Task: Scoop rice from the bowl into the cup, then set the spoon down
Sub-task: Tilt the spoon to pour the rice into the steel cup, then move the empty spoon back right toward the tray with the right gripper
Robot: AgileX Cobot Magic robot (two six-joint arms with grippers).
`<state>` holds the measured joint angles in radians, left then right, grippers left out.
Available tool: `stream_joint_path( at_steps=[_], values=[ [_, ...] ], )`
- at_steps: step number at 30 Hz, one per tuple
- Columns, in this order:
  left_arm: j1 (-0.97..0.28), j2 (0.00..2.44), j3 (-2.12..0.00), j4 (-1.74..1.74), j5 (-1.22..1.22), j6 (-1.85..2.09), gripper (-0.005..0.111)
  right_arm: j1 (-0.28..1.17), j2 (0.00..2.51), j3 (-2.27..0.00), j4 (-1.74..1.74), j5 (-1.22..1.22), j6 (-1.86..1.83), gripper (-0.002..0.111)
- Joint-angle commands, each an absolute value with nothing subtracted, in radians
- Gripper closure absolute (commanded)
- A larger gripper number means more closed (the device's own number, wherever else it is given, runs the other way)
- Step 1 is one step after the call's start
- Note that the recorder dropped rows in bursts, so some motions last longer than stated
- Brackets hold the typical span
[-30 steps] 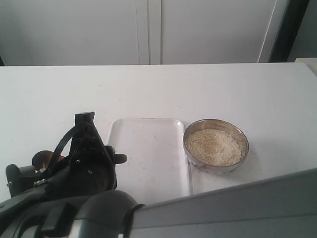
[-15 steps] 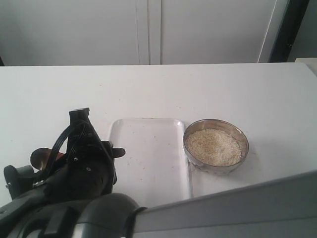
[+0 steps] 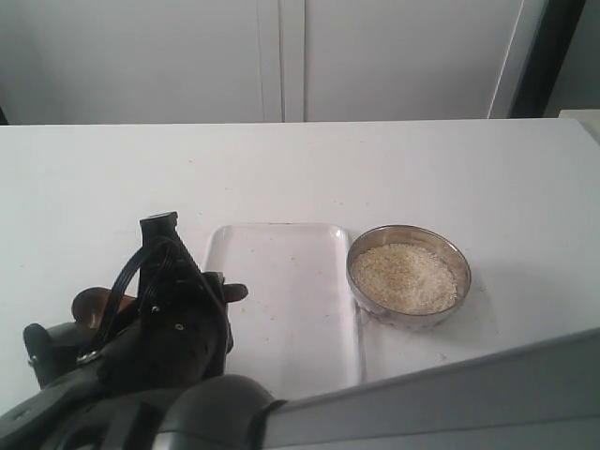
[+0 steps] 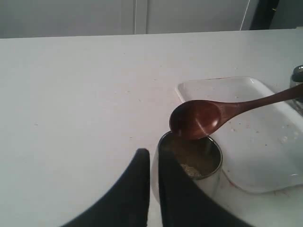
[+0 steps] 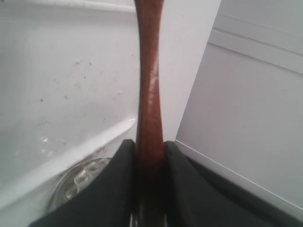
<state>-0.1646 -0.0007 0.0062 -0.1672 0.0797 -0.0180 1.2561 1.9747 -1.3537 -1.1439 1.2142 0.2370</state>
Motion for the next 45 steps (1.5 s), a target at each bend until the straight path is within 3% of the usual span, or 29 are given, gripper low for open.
stream_joint_path(
  at_steps=[1, 7, 17, 29, 45],
  values=[
    [-0.171, 0.0, 0.0, -0.177, 0.076, -0.018, 0.092, 1.254, 1.923, -1.356, -1.123, 1.221, 0.274, 0.108],
    [-0.171, 0.0, 0.0, -0.177, 0.076, -0.018, 0.092, 1.196, 1.797, -1.396, -0.931, 1.221, 0.274, 0.108],
    [-0.171, 0.0, 0.0, -0.177, 0.076, -0.018, 0.092, 0.982, 1.562, -1.395, -0.46, 1.221, 0.272, 0.108],
    [-0.171, 0.0, 0.0, -0.177, 0.076, -0.018, 0.092, 0.777, 1.373, -1.384, -0.319, 1.221, 0.293, 0.108],
    [-0.171, 0.0, 0.0, -0.177, 0.076, -0.018, 0.092, 0.582, 1.346, -1.152, -0.306, 1.221, 0.321, 0.108]
  ],
)
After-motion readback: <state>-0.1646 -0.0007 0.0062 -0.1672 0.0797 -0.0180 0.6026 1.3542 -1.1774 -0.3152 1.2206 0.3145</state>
